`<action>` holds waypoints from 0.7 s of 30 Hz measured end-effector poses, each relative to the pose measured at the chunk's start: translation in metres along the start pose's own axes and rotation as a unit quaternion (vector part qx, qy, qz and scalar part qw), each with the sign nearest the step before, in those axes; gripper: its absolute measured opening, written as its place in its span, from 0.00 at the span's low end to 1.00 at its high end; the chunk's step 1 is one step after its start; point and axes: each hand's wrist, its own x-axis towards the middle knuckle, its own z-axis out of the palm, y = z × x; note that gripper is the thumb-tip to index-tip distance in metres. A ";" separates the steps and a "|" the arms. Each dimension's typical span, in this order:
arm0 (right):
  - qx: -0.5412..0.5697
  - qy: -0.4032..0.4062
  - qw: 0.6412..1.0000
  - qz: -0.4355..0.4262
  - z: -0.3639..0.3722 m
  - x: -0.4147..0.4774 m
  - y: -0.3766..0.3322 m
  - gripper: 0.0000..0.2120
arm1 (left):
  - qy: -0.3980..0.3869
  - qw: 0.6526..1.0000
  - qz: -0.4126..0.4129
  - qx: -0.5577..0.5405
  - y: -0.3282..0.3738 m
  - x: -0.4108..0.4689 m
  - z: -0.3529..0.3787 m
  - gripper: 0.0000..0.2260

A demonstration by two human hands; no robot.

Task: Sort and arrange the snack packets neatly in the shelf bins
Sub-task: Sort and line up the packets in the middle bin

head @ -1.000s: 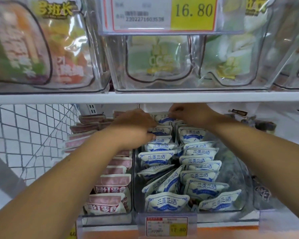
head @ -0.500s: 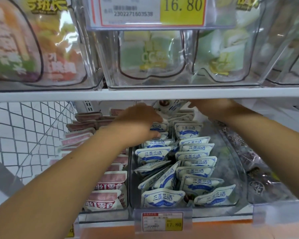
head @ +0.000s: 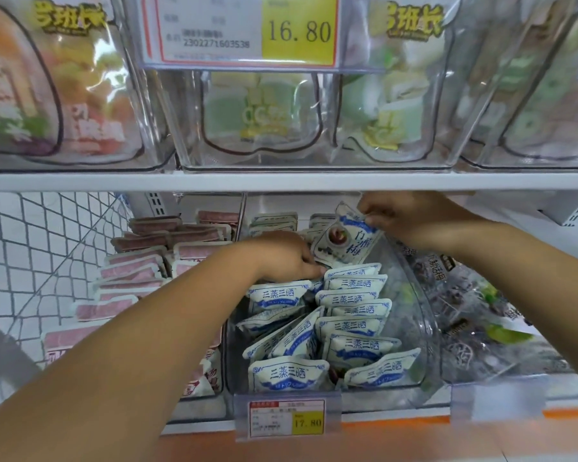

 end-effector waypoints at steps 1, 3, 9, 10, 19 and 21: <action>-0.018 -0.014 1.000 -0.017 0.002 0.004 -0.002 0.06 | -0.004 1.000 -0.004 0.004 -0.001 -0.001 -0.002 0.22; -0.033 -0.055 0.997 -0.035 0.003 0.008 -0.006 0.10 | -0.015 1.000 -0.005 -0.004 -0.002 -0.005 -0.008 0.22; -0.071 -0.142 0.986 -0.047 0.007 0.018 -0.012 0.17 | -0.027 0.999 -0.005 0.046 -0.002 -0.010 -0.019 0.17; -0.097 -0.141 0.984 -0.056 0.007 0.020 -0.013 0.17 | -0.024 0.999 -0.008 0.047 -0.003 -0.010 -0.019 0.17; -0.220 -0.200 0.952 -0.065 0.021 0.033 -0.023 0.10 | 0.064 0.998 -0.014 0.020 -0.017 -0.009 -0.010 0.15; -0.207 -0.198 0.955 -0.073 0.018 0.031 -0.024 0.06 | 0.083 0.996 0.002 0.012 -0.018 -0.015 -0.011 0.14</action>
